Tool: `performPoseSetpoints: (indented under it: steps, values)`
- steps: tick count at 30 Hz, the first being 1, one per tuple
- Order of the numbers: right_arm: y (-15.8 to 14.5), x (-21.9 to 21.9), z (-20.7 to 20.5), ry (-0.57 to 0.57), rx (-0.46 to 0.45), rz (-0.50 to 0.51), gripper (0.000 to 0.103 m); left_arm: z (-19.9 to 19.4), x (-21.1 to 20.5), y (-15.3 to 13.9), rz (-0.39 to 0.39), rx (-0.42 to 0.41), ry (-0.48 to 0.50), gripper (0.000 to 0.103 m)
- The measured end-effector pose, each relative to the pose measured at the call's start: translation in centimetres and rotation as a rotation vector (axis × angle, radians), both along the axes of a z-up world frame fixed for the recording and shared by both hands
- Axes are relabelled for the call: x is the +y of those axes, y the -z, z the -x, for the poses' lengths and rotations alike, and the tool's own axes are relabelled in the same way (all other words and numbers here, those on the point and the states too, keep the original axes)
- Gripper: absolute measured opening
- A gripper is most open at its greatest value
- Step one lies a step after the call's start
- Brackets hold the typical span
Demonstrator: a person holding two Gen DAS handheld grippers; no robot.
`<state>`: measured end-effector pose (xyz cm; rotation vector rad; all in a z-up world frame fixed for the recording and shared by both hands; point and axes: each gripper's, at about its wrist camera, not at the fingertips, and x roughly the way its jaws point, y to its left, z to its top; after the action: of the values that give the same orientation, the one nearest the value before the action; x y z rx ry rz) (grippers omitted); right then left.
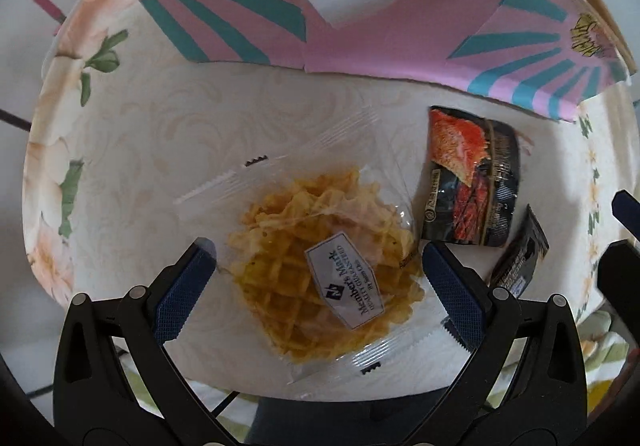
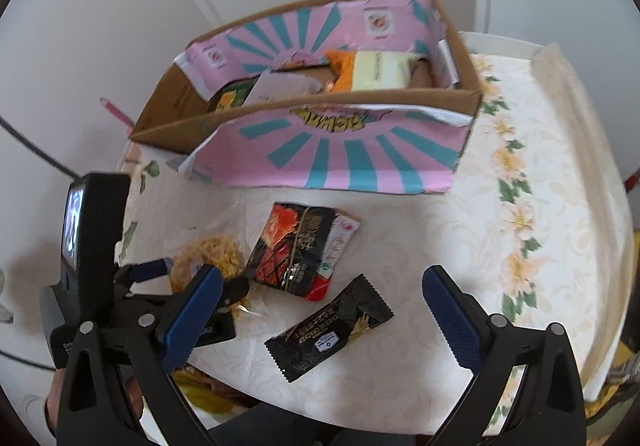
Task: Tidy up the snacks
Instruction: 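Grasp the waffle packet with the left tool while the right tool grasps the red-black packet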
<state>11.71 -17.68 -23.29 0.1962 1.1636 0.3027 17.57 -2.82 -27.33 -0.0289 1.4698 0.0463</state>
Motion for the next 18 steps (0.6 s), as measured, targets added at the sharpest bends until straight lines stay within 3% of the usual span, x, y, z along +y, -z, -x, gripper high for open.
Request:
performPoseSetpoints:
  steps: [6,11,13,18]
  values:
    - [1.4,0.1,-1.0,-0.039,0.015,-0.023,0.1,-0.4,-2.0,0.6,-0.07,-0.005,-0.031,0.103]
    - [1.7,0.2,-1.0,-0.056,0.021,-0.035,0.1,-0.3,-2.1,0.8,-0.042,-0.023,-0.044,0.101]
    - [1.8,0.3,-1.0,-0.061,0.023,-0.033,0.1,0.1,-1.9,0.6,-0.026,-0.031,-0.033,0.093]
    - [2.1,0.3,-1.1,-0.052,0.027,-0.029,0.1,1.0,-1.6,-0.2,-0.007,-0.059,0.002,0.086]
